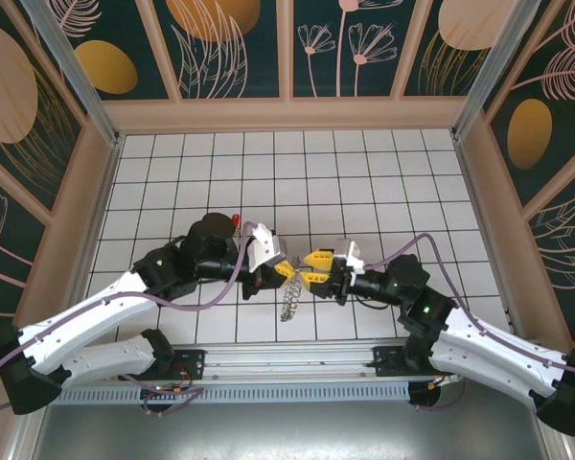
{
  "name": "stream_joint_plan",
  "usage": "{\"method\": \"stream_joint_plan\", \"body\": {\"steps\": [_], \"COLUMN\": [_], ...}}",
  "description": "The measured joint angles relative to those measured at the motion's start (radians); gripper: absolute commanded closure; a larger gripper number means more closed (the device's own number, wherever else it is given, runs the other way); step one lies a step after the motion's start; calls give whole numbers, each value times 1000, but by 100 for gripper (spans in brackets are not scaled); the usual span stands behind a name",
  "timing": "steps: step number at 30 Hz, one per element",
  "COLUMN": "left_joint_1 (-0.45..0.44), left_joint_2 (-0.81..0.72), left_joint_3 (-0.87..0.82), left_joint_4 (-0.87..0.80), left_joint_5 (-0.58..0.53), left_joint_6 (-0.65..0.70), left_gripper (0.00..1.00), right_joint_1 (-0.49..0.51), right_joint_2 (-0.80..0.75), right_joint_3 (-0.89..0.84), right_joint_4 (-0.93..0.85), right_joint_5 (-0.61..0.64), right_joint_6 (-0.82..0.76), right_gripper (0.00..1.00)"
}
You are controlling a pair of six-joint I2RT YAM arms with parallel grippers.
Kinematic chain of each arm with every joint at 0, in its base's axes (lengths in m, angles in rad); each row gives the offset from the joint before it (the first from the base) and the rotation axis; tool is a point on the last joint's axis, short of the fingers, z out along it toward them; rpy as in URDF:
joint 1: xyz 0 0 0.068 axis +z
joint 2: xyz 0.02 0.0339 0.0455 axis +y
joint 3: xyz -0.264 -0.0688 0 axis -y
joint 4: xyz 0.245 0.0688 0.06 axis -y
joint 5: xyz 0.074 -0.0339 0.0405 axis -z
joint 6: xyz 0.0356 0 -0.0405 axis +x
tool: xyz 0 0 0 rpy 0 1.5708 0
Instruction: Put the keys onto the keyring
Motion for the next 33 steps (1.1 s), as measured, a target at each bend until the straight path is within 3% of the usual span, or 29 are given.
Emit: {"method": "stream_joint_plan", "body": {"steps": [8, 16, 33], "left_joint_1": [0, 0, -15], "left_joint_2": [71, 93, 109], "left_joint_3": [82, 122, 131], "left_joint_4": [-205, -306, -354], "left_joint_5": [-76, -95, -98], "left_joint_6": [57, 92, 106], "left_gripper": [100, 100, 100], "right_joint_1": [98, 109, 109], "right_joint_2": [34, 44, 142], "right_joint_3": [0, 0, 0], "right_joint_4": [-100, -116, -54], "right_joint_5": [108, 152, 90], "right_joint_6": [-59, -79, -99], "right_gripper": [68, 71, 74]}}
